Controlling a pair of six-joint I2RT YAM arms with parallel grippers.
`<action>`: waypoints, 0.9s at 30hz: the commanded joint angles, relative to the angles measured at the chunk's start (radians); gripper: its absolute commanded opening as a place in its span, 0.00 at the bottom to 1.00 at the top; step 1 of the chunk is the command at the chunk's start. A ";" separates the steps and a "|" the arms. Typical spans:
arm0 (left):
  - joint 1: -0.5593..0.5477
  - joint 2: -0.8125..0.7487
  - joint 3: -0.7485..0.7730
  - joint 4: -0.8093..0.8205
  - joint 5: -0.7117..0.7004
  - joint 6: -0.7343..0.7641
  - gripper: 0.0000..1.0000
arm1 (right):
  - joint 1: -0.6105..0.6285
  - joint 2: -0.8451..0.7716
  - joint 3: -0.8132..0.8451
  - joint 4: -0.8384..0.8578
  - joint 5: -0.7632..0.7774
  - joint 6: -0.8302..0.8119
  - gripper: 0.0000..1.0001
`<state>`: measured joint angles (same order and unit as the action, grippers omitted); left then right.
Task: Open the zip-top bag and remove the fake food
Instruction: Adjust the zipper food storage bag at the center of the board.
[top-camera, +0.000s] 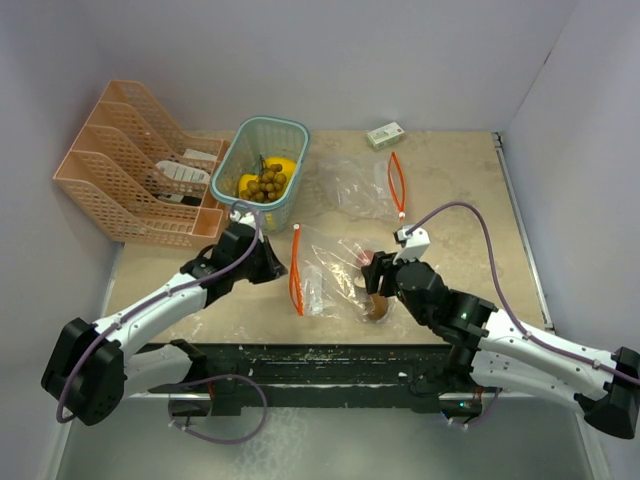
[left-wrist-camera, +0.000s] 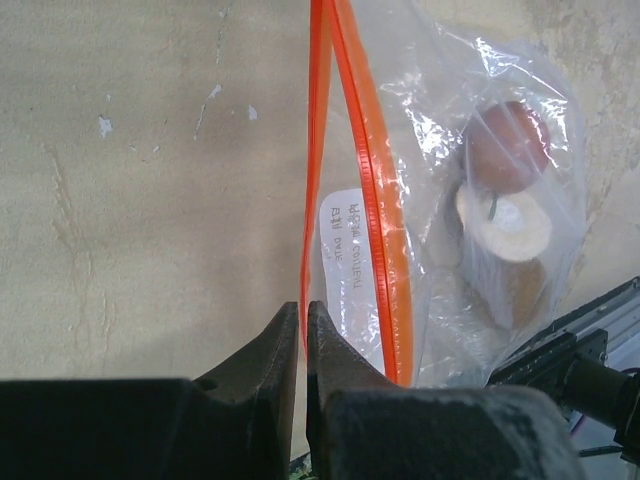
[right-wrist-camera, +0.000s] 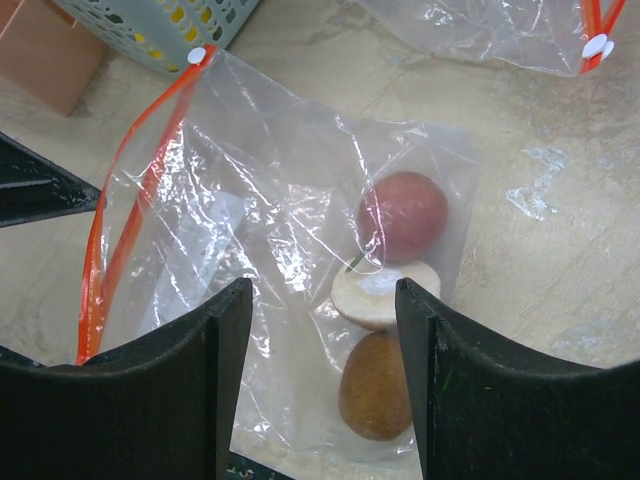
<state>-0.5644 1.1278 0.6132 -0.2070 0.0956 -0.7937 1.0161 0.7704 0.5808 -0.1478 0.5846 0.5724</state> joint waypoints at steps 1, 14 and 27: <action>0.009 -0.016 0.005 0.053 0.028 0.005 0.10 | -0.005 -0.005 -0.001 0.043 0.012 0.012 0.61; 0.009 0.039 0.001 0.177 0.132 -0.031 0.09 | -0.005 0.015 0.003 0.052 0.009 0.012 0.61; 0.008 0.039 -0.031 0.312 0.202 -0.067 0.07 | -0.011 0.037 0.002 0.069 0.003 0.009 0.61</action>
<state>-0.5621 1.1870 0.5907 -0.0036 0.2569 -0.8383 1.0130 0.7914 0.5800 -0.1211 0.5842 0.5735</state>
